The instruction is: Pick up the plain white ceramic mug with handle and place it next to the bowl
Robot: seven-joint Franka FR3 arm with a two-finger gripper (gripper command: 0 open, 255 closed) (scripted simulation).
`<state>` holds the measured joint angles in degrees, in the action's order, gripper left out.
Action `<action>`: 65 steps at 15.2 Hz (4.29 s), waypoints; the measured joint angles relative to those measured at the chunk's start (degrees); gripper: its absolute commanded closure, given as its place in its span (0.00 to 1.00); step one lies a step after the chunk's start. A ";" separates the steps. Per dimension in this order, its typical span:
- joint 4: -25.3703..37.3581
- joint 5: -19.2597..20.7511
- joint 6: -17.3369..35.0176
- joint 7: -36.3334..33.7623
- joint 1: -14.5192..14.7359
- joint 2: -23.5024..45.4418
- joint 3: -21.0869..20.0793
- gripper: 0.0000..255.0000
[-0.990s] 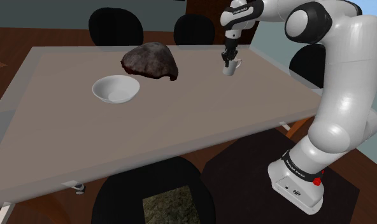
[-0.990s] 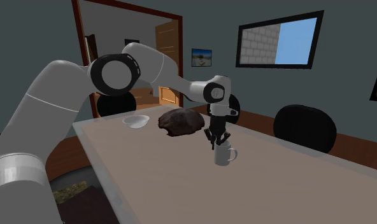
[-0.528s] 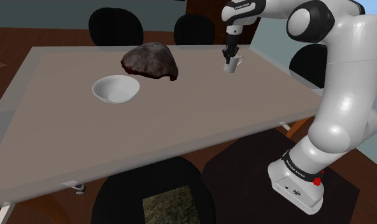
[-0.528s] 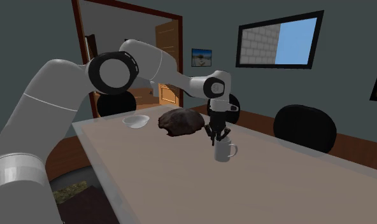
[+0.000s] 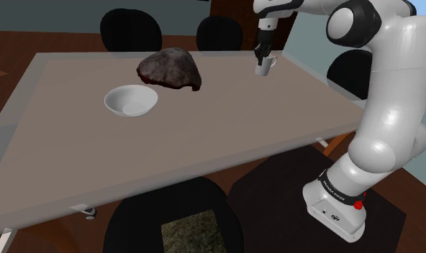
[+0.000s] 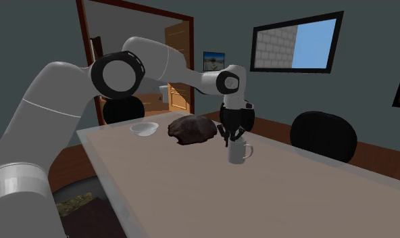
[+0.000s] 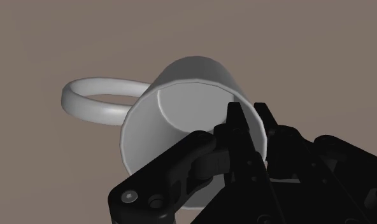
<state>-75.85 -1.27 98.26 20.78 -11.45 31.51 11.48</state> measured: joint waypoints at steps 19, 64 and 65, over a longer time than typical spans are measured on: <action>17.19 -0.18 -15.66 0.79 -1.12 1.45 0.20 1.00; 26.57 -0.81 -16.00 -42.34 31.53 11.06 -11.70 1.00; 25.82 -0.81 -15.21 -42.32 31.54 11.10 -11.69 1.00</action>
<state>-50.03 -2.08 83.05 -21.54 20.08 42.61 -0.21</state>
